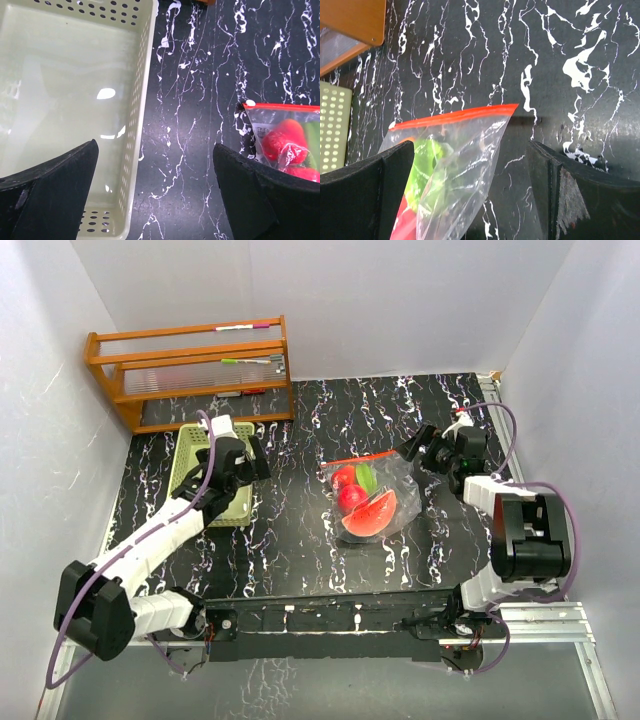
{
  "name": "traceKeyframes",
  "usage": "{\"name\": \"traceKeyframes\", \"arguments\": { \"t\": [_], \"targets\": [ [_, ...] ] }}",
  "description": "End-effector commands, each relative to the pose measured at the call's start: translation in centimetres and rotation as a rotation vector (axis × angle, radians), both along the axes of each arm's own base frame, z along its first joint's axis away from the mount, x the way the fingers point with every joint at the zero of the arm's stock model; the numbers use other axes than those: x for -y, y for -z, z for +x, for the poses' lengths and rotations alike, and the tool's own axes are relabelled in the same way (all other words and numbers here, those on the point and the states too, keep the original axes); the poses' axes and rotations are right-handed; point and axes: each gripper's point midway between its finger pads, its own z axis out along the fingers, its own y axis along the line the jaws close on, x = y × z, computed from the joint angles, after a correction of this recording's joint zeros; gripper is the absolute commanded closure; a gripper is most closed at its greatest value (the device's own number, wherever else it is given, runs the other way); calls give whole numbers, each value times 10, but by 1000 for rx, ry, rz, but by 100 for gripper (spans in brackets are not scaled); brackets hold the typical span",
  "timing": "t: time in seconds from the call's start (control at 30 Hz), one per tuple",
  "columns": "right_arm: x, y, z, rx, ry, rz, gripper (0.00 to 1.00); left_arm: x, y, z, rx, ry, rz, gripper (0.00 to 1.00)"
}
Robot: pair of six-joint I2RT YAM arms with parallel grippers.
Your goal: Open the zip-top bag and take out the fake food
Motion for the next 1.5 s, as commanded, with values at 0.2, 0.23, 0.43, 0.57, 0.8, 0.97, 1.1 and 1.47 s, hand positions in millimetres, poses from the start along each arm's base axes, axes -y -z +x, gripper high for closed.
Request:
{"name": "traceKeyframes", "arguments": {
  "t": [0.2, 0.23, 0.43, 0.57, 0.8, 0.97, 1.1, 1.47],
  "targets": [
    [-16, 14, 30, -15, -7, 102, 37, -11, 3, -17, -12, -15, 1, 3],
    [-18, 15, 30, -17, -12, 103, 42, -11, 3, -17, -7, -13, -5, 3],
    [-20, -3, 27, 20, -20, 43, 73, -1, 10, -12, -18, 9, -31, 3],
    [-19, -26, 22, 69, -32, 18, 83, 8, 18, -9, -32, 31, -58, 3],
    [-52, -88, 8, 212, -132, -60, 85, 27, 15, -8, -20, 102, -132, 3],
    [-82, -137, -4, 329, -235, -98, 90, 31, 17, -10, -18, 120, -152, 3],
    [-111, -165, -15, 409, -329, -96, 93, 31, 18, -13, -13, 126, -161, 3],
    [-154, -214, -28, 506, -468, -53, 93, 42, 1, -9, 46, 173, -214, 3]
  ]
}}
